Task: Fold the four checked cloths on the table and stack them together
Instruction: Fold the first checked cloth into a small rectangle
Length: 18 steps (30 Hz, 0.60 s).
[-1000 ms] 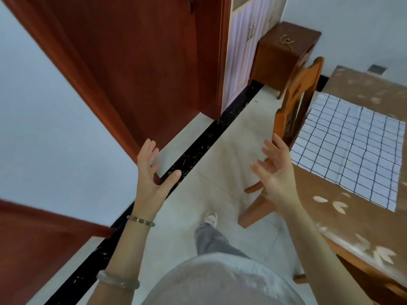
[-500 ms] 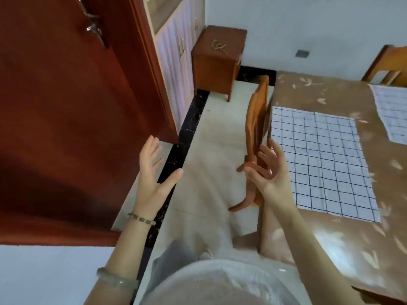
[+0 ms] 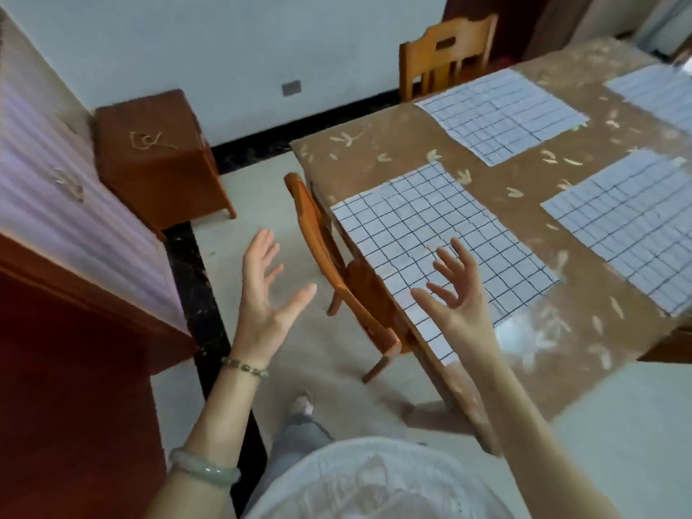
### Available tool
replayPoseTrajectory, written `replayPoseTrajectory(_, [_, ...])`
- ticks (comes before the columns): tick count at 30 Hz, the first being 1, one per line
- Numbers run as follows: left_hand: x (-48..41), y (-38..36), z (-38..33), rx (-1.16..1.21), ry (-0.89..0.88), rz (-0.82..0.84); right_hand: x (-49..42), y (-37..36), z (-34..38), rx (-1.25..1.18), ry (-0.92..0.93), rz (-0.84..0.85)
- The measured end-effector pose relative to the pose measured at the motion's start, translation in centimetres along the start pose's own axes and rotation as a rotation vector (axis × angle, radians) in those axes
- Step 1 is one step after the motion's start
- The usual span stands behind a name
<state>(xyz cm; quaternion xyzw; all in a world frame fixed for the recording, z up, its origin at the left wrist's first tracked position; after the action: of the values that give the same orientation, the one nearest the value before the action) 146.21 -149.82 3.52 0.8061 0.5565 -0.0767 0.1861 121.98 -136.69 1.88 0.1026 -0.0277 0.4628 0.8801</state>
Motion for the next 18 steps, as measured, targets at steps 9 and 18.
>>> replayPoseTrajectory(9, [-10.8,-1.2,2.2,0.07,-0.104,0.466,0.7,-2.7,0.8,-0.064,-0.062,-0.378])
replayPoseTrajectory(18, [-13.8,-4.7,3.8,0.189,-0.15,0.682,2.2,-2.6,0.1,-0.049,-0.111,-0.618])
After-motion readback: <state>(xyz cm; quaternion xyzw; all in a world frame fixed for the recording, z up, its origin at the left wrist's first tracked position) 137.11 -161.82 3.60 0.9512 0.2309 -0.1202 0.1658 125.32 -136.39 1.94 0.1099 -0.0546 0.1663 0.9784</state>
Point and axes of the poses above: each hand's wrist, its own x-axis away from the middle knuckle, its own y-axis out of the back of the hand, z = x × y, the point moved 10 cm from there along -x, towards the middle knuckle, and after that the axes turned 10 degrees about -y, right-handed, at the moved point
